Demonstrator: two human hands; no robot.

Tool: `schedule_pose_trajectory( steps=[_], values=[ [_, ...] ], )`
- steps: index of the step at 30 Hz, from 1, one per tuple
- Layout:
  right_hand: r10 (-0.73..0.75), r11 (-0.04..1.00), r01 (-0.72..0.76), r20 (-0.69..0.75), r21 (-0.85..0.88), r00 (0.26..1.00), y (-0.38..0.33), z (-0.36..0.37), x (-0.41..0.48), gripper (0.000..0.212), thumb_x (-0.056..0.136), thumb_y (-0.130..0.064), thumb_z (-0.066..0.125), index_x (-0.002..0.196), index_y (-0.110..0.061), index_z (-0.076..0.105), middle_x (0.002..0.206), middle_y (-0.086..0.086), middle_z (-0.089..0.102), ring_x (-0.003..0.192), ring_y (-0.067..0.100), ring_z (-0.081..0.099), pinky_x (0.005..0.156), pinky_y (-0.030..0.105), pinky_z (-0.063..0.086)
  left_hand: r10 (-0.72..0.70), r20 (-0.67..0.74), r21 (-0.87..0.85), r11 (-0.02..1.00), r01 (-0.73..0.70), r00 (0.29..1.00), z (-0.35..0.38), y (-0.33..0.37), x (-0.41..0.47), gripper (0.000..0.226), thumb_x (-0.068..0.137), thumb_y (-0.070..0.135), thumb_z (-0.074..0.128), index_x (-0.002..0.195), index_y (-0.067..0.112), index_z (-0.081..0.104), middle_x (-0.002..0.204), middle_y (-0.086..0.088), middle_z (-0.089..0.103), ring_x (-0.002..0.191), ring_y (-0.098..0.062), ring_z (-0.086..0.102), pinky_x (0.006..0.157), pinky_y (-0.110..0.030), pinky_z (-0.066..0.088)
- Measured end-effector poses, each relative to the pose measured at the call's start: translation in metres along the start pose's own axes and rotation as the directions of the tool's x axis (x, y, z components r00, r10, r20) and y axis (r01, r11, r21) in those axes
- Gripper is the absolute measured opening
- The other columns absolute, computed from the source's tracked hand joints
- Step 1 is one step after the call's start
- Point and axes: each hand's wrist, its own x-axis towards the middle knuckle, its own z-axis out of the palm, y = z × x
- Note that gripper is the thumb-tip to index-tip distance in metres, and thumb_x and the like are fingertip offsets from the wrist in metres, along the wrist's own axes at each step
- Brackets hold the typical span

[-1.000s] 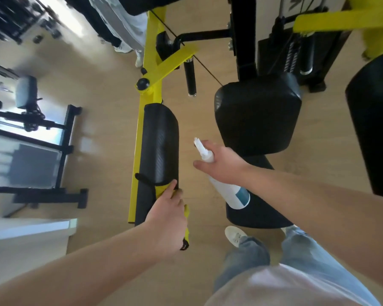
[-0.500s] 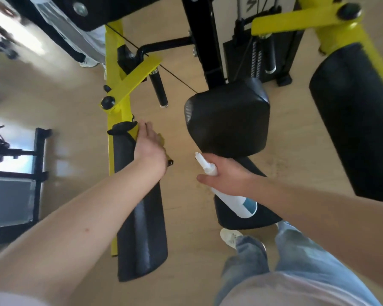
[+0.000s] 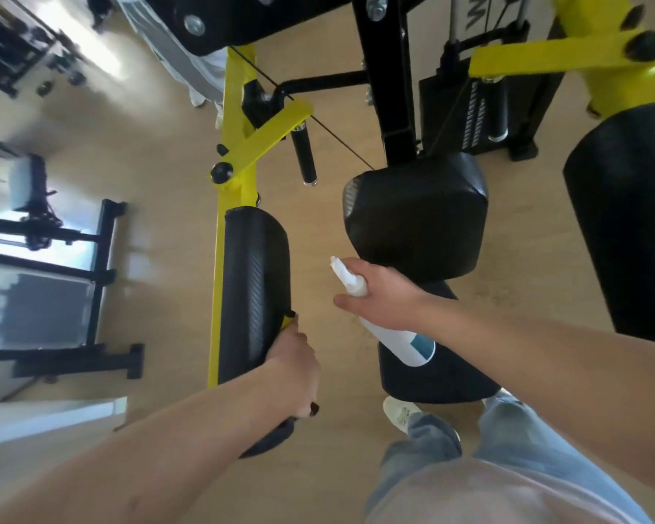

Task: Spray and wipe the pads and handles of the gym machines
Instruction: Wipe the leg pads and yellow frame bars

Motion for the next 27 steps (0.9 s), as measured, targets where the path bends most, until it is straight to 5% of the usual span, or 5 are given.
schedule_pose_trajectory(
  steps=[6, 11, 16, 21, 27],
  values=[
    [-0.058, 0.998, 0.059, 0.075, -0.006, 0.995, -0.012, 0.002, 0.013, 0.062, 0.097, -0.046, 0.068, 0.153, -0.039, 0.041, 0.102, -0.014, 0.064, 0.096, 0.011, 0.064, 0.084, 0.034, 0.056, 0.045, -0.165, -0.183, 0.98, -0.076, 0.985, 0.015, -0.001, -0.012, 0.034, 0.088, 0.052, 0.059, 0.078, 0.02, 0.064, 0.087, -0.003, 0.065, 0.087, -0.025, 0.058, 0.104, -0.044, 0.038],
    [-0.076, 0.997, 0.079, 0.124, -0.021, 0.989, -0.015, 0.001, 0.021, 0.067, 0.096, -0.047, 0.068, 0.155, -0.039, 0.039, 0.113, -0.01, 0.065, 0.101, 0.012, 0.064, 0.087, 0.033, 0.056, -0.249, -0.339, -0.261, 0.951, 0.163, 0.907, 0.035, -0.006, -0.028, 0.057, 0.094, 0.053, 0.05, 0.138, 0.018, 0.06, 0.15, -0.012, 0.049, 0.148, -0.036, 0.025, 0.122, -0.06, -0.007],
    [-0.103, 0.993, 0.111, 0.147, -0.048, 0.984, -0.017, 0.004, 0.028, 0.068, 0.097, -0.043, 0.07, 0.157, -0.037, 0.038, 0.129, -0.007, 0.065, 0.114, 0.017, 0.063, 0.098, 0.039, 0.055, -0.535, -0.383, -0.421, 0.827, 0.373, 0.754, 0.02, -0.034, -0.025, 0.062, 0.098, 0.056, 0.044, 0.155, 0.03, 0.039, 0.171, -0.015, -0.002, 0.154, -0.04, -0.018, 0.118, -0.063, -0.019],
    [-0.108, 0.992, 0.119, 0.177, -0.048, 0.978, -0.014, 0.006, 0.031, 0.064, 0.097, -0.042, 0.069, 0.155, -0.037, 0.041, 0.124, -0.008, 0.063, 0.111, 0.014, 0.061, 0.085, 0.029, 0.047, -0.487, -0.437, -0.455, 0.845, 0.281, 0.756, 0.036, -0.017, -0.038, 0.057, 0.098, 0.057, 0.038, 0.146, 0.03, 0.052, 0.169, -0.009, 0.02, 0.156, -0.038, -0.007, 0.12, -0.064, -0.009],
    [-0.138, 0.983, 0.166, 0.274, -0.084, 0.952, -0.021, 0.025, 0.032, 0.062, 0.097, -0.046, 0.067, 0.152, -0.041, 0.04, 0.126, -0.006, 0.063, 0.112, 0.02, 0.061, 0.093, 0.04, 0.053, -0.421, -0.393, -0.395, 0.88, 0.263, 0.818, 0.052, 0.031, -0.05, 0.051, 0.1, 0.051, 0.045, 0.139, 0.023, 0.061, 0.166, -0.012, 0.027, 0.156, -0.04, -0.006, 0.113, -0.067, -0.026]
  ],
)
